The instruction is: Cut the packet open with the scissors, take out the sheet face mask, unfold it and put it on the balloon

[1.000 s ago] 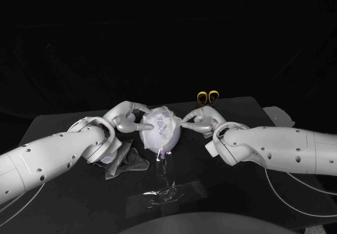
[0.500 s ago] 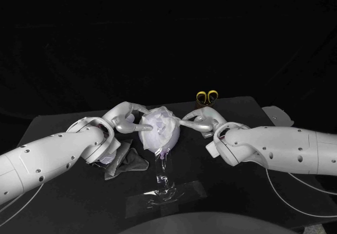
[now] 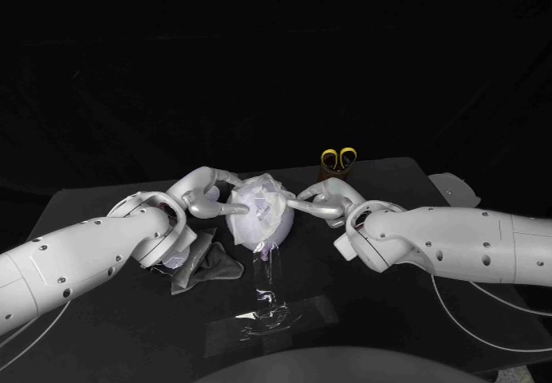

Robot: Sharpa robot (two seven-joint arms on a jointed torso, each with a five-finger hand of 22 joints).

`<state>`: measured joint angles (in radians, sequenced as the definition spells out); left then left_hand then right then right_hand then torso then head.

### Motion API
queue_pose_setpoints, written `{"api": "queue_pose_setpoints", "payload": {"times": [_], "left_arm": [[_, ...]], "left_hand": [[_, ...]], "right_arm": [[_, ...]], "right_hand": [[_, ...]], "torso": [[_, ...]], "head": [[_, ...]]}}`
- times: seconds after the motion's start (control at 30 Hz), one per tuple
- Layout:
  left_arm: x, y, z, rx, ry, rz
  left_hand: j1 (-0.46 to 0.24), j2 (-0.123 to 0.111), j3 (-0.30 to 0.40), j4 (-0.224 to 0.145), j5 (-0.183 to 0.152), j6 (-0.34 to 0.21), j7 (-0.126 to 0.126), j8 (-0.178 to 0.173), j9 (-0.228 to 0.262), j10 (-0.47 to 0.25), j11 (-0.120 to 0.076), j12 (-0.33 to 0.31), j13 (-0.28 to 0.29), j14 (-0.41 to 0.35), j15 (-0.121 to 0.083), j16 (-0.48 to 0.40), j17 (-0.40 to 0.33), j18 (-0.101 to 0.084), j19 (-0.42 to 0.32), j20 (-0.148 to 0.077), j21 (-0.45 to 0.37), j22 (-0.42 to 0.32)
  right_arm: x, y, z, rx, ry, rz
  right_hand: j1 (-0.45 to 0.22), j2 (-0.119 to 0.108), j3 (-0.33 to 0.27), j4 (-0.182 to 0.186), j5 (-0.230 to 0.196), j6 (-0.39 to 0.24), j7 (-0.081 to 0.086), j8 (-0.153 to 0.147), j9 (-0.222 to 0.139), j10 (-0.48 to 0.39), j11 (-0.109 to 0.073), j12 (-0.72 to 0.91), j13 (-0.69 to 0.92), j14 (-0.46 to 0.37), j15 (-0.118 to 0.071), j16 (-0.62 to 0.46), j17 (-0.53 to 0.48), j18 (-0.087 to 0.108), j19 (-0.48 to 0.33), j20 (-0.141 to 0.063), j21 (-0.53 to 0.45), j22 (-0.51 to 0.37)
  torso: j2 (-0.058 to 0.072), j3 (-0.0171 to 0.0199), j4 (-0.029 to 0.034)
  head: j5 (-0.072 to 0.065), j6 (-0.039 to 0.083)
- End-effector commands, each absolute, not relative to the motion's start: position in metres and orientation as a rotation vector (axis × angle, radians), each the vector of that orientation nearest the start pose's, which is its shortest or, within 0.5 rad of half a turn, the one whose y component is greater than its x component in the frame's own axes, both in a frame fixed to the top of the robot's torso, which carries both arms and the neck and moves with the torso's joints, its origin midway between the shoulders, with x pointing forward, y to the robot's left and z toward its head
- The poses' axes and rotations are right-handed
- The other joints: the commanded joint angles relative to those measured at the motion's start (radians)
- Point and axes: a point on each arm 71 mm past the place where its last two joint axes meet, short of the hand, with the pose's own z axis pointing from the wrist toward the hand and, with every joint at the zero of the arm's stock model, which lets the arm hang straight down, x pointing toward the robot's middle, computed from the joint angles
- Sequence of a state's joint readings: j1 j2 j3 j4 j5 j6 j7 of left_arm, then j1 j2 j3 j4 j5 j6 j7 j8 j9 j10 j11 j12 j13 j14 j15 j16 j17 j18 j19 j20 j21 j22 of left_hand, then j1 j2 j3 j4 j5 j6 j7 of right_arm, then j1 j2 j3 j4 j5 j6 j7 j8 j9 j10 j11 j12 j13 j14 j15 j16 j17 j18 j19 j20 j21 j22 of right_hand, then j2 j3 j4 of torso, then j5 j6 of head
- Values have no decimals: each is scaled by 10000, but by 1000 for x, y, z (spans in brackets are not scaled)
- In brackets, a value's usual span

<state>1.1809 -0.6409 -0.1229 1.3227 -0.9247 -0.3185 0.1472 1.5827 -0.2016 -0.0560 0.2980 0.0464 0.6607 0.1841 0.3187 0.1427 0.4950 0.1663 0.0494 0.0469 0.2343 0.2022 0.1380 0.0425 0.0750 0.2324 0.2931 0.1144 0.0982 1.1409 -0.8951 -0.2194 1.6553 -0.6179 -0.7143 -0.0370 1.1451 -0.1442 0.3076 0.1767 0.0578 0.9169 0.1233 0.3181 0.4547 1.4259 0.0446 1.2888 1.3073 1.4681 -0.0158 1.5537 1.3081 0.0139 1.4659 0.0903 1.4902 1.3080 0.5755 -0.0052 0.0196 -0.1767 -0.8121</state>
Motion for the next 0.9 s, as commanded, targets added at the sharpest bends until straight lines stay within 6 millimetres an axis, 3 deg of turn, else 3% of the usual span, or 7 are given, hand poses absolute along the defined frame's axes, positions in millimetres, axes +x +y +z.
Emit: {"api": "queue_pose_setpoints", "payload": {"times": [0.03, 0.17, 0.43, 0.63, 0.9], "left_arm": [[499, 148, -233, -1830, 18003, -10560], [499, 149, -233, -1839, 18013, -10554], [499, 149, -233, -1859, 18039, -10559], [499, 148, -234, -1867, 18059, -10580], [499, 147, -234, -1882, 18087, -10566]], "left_hand": [[75, 27, 33, 1, 45, 82, 148, -13, 8, -18, 19, -43, -6, -64, -36, -39, -8, -132, -47, -4, -35, -9], [75, 27, 33, 1, 45, 82, 148, -13, 8, -18, 19, -43, -6, -64, -36, -39, -8, -132, -47, -4, -35, -9], [63, 44, 45, -1, 44, 93, 167, -13, 12, 3, 42, -38, -3, -59, -52, -45, -7, -128, -52, -7, -40, -14], [57, 68, 59, -2, 43, 116, 175, -6, 17, 22, 49, -33, 0, -58, -58, -51, -6, -125, -54, -8, -43, -17], [54, 71, 59, -2, 43, 113, 176, -8, 17, 22, 51, -32, 0, -55, -60, -52, -6, -124, -53, -8, -44, -17]], "right_arm": [[426, -218, -257, 8134, 16507, 8448], [427, -218, -255, 8291, 16079, 8448], [429, -214, -256, 8553, 15939, 8439], [431, -208, -259, 8673, 16209, 8448], [432, -204, -266, 8507, 17222, 8159]], "right_hand": [[213, 105, -65, -34, -18, 192, -46, 79, 8, 191, -50, 286, 916, 1026, -96, 166, 2622, 21, 709, -50, 198, 2419], [592, 294, 19, -158, -66, 395, -114, 69, -15, 322, -117, 502, 1059, 1027, -156, 171, 2626, -12, 783, -110, 327, 2463], [954, 454, 144, -318, -85, 569, -182, 62, -34, 351, -180, 547, 1094, 1027, -211, 171, 2626, -12, 783, -164, 328, 2462], [967, 460, 147, -323, -86, 576, -184, 59, -36, 339, -182, 522, 1078, 1027, -214, 171, 2626, -6, 770, -168, 305, 2454], [870, 288, -29, -271, -96, 563, -151, -3, -65, 221, -159, 300, 938, 1024, -206, 160, 2616, 40, 669, -181, 128, 2392]], "torso": [[4, -4, -6], [2, 4, -1], [4, 6, -1], [-1, 0, 4], [-4, -9, 2]], "head": [[3, 2], [7, 6], [15, 12], [9, -7], [20, -43]]}}
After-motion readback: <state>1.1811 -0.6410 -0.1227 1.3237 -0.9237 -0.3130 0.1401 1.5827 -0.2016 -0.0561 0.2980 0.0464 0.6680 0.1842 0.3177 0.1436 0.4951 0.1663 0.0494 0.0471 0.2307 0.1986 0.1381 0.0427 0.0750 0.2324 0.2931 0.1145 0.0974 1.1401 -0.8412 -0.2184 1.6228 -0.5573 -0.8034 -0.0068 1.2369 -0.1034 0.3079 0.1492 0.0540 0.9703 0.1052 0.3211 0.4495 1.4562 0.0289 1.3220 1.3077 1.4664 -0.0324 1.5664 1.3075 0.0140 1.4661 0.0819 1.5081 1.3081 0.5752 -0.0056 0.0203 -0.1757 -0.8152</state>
